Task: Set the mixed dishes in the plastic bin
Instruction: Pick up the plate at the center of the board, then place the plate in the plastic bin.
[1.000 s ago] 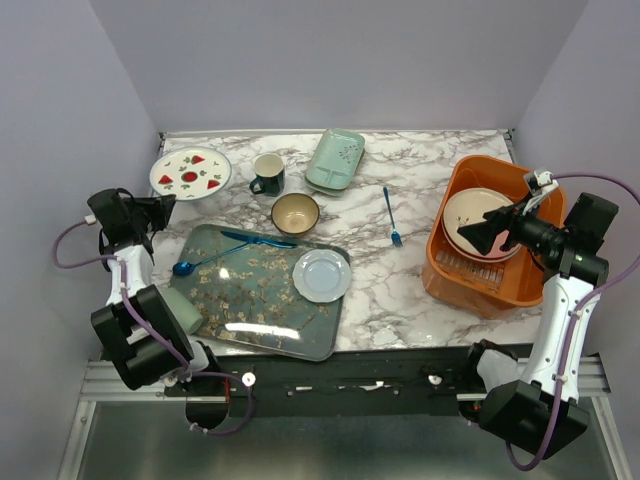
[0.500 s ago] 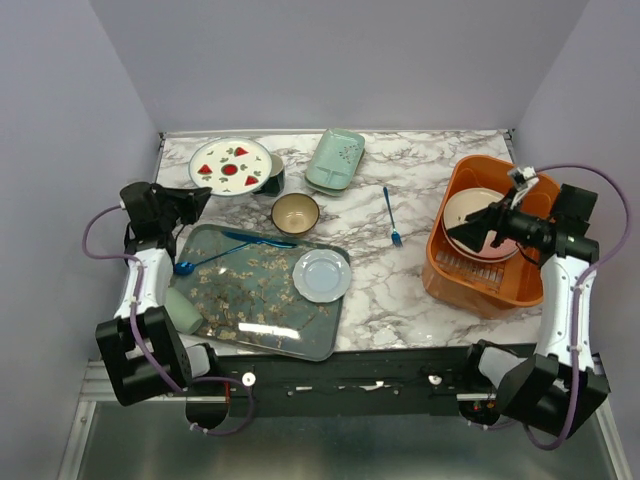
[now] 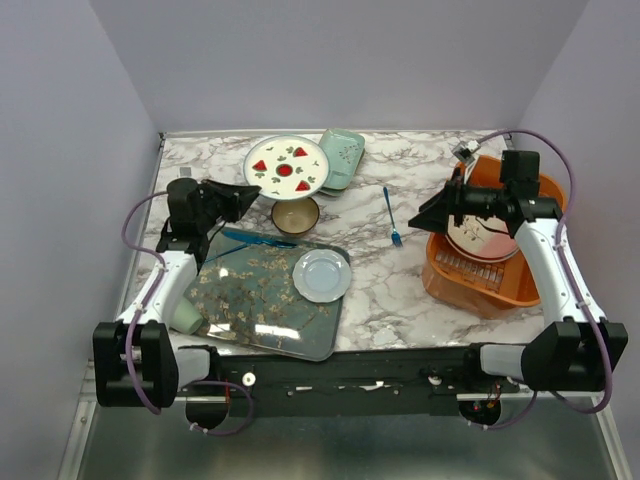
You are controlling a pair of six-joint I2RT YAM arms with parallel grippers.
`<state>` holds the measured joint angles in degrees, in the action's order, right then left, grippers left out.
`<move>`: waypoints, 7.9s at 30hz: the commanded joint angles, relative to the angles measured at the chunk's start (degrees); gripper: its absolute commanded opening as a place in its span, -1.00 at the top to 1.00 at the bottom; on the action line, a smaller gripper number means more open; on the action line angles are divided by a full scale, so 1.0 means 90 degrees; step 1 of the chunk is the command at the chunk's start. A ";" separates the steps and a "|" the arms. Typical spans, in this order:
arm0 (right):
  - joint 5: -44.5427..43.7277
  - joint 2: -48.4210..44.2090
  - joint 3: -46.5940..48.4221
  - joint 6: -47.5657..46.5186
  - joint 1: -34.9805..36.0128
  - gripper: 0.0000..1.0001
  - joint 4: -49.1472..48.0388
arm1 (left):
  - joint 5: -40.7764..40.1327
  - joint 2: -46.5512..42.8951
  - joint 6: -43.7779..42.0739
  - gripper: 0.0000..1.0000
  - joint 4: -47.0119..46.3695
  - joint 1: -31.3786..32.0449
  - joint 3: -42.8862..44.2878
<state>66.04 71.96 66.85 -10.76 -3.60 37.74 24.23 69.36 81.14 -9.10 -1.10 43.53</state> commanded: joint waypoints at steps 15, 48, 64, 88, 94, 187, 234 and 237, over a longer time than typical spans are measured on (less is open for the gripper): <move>-0.2425 0.0734 0.0102 0.4486 0.0966 -0.99 -0.1966 | -0.0846 0.0349 0.0603 1.00 -0.2035 0.2524 0.0281; -0.3119 0.0627 -0.0582 0.5288 0.0956 -0.48 -0.2415 | -0.0944 0.0896 0.0681 1.00 -0.2641 0.3609 0.0457; -0.2271 0.0286 -0.0914 0.5717 0.0478 0.73 -0.3099 | -0.0729 0.1004 0.0467 1.00 -0.2670 0.3745 0.0496; -0.0269 -0.0896 -0.1100 0.4996 -0.1621 0.99 -0.3334 | -0.0446 -0.1602 -0.4053 -0.97 0.1000 0.2167 0.0593; 0.0414 -0.0857 -0.1070 0.4361 -0.2256 0.99 -0.3012 | -0.0894 -0.2062 -0.5986 -0.97 0.2562 0.1666 0.0807; -0.1976 0.2257 0.1254 -0.0474 -0.4308 0.57 0.0778 | -0.2194 -0.3352 -0.7532 -0.97 0.3072 0.1607 -0.0051; -0.4584 0.3449 0.1850 -0.0903 -0.2921 -0.25 0.0641 | -0.2145 -0.3420 -0.7522 -0.97 0.3082 0.1587 -0.0042; -0.4594 0.3449 0.1850 -0.0904 -0.2892 -0.32 0.0631 | -0.2136 -0.3430 -0.7522 -0.97 0.3082 0.1587 -0.0032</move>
<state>25.12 102.35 81.49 -18.13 -30.37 45.04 4.99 39.38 14.31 18.59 13.56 43.55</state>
